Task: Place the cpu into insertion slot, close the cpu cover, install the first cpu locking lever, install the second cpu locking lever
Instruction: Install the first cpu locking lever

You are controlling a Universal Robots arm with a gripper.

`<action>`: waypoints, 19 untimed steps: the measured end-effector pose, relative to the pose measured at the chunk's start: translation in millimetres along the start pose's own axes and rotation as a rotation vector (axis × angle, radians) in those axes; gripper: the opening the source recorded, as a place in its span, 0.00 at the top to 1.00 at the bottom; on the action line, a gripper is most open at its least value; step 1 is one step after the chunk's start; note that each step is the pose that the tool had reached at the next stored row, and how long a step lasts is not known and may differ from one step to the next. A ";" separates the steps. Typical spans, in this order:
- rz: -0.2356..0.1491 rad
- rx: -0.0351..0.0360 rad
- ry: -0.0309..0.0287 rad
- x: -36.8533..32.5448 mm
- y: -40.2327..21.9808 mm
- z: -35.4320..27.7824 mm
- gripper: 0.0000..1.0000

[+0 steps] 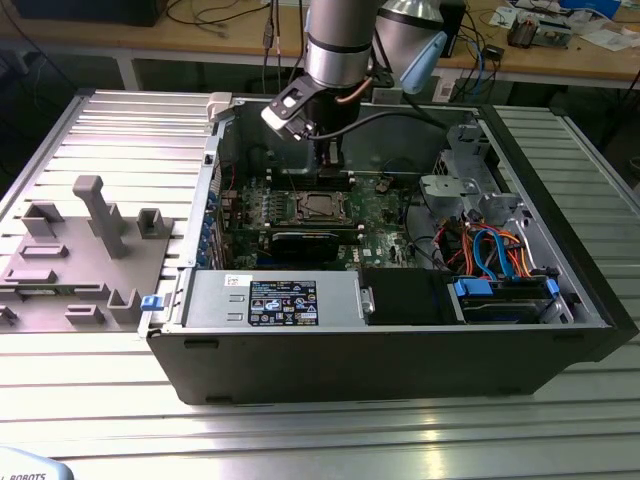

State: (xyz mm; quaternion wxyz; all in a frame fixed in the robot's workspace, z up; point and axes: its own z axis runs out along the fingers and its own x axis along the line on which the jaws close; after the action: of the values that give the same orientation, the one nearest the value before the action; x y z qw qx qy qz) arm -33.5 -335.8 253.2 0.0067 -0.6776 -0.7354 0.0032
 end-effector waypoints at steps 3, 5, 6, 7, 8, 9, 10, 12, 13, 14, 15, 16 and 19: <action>-0.023 0.0001 -0.0003 0.0 0.0 0.0 0.89; -0.037 0.0002 -0.0005 0.0 0.0 0.0 0.89; -0.044 0.0003 -0.0006 0.0 0.0 0.0 0.89; -0.057 0.0003 -0.0008 0.0 0.0 0.0 0.89; -0.066 0.0004 -0.0009 0.0 0.0 0.0 0.89; -0.073 0.0004 -0.0010 0.0 0.0 0.0 0.89; -0.081 0.0004 -0.0011 0.0 0.0 0.0 0.89; -0.098 0.0005 -0.0014 0.0 0.0 0.0 0.89; -0.109 0.0006 -0.0015 0.0 0.0 0.0 0.89; -0.115 0.0006 -0.0016 0.0 0.0 0.0 0.89; -0.122 0.0007 -0.0018 0.0 0.0 0.0 0.89; -0.129 0.0006 -0.0018 0.0 0.0 0.0 0.89; -0.149 0.0008 -0.0022 0.0 0.0 0.0 0.89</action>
State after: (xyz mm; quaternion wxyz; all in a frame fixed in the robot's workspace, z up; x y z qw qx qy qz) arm -33.5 -335.8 253.2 0.0064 -0.6209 -0.7839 0.0038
